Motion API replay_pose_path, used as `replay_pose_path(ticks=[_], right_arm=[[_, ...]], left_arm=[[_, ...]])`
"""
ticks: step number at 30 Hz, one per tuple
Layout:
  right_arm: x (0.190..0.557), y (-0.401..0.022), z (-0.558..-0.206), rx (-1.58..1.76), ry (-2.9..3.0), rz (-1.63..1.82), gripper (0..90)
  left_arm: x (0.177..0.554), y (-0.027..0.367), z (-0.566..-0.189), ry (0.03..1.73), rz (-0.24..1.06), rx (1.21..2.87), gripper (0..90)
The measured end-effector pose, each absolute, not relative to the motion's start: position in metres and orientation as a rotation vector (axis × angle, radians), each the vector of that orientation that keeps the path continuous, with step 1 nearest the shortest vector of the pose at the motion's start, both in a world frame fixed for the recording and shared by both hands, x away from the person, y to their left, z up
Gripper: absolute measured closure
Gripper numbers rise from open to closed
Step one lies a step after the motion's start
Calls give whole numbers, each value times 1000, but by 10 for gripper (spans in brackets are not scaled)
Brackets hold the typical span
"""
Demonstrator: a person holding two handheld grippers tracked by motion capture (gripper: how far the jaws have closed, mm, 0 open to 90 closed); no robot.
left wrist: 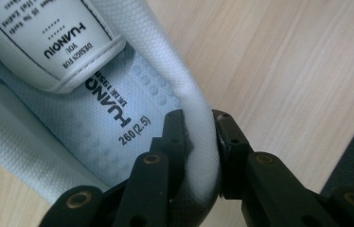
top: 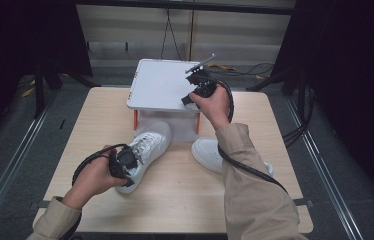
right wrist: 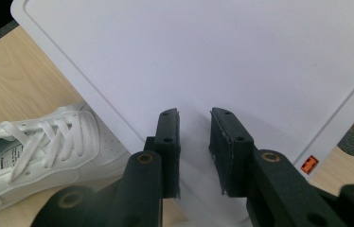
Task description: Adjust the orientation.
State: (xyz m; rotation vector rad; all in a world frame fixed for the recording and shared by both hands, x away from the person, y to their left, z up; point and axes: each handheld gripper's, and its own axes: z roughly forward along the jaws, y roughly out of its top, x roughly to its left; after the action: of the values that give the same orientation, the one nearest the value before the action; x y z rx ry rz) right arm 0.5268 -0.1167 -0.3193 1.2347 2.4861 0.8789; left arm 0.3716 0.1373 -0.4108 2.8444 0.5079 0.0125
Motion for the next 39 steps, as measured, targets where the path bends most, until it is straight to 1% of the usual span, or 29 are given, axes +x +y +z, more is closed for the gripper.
replay_pose_path(ticks=[2,3,6,12,15,17,18,19,21,22,23,25,27,28,33,36,37,39], right_arm=[[527,-117,-320,1236,2486,886,727],[527,-118,-320,1245,2479,896,743],[527,-120,-321,1242,2479,905,753],[526,-120,-321,1214,2482,898,757],[526,-119,-321,1213,2487,884,758],[526,-118,-320,1204,2492,875,760],[527,-118,-320,1206,2492,871,761],[527,-117,-320,1207,2491,866,762],[527,-117,-320,1204,2494,856,765],[527,-116,-320,1196,2498,851,770],[527,-116,-320,1198,2496,849,772],[526,-116,-320,1194,2496,847,772],[526,-116,-321,1190,2494,864,775],[527,-117,-321,1190,2495,864,779],[526,-117,-321,1178,2497,859,782],[526,-117,-321,1173,2497,856,782],[527,-117,-321,1176,2498,856,782],[527,-117,-321,1186,2496,859,782]], left_arm=[[373,135,-405,480,13,2854,770],[372,129,-395,459,30,2847,765],[374,116,-386,428,72,2865,754],[380,100,-375,448,99,2855,743],[389,95,-368,428,135,2852,739],[399,93,-366,455,136,2811,739],[399,93,-366,455,136,2811,739],[410,90,-369,474,153,2798,739],[423,89,-376,505,147,2766,732],[423,89,-376,505,147,2766,725],[433,87,-382,544,162,2742,712],[439,83,-389,637,120,2730,711],[442,80,-393,675,147,2709,720],[443,79,-394,667,169,2714,720],[453,80,-402,711,173,2694,722],[457,83,-409,753,104,2691,736],[457,84,-410,753,96,2682,739],[455,85,-410,734,121,2679,730]])
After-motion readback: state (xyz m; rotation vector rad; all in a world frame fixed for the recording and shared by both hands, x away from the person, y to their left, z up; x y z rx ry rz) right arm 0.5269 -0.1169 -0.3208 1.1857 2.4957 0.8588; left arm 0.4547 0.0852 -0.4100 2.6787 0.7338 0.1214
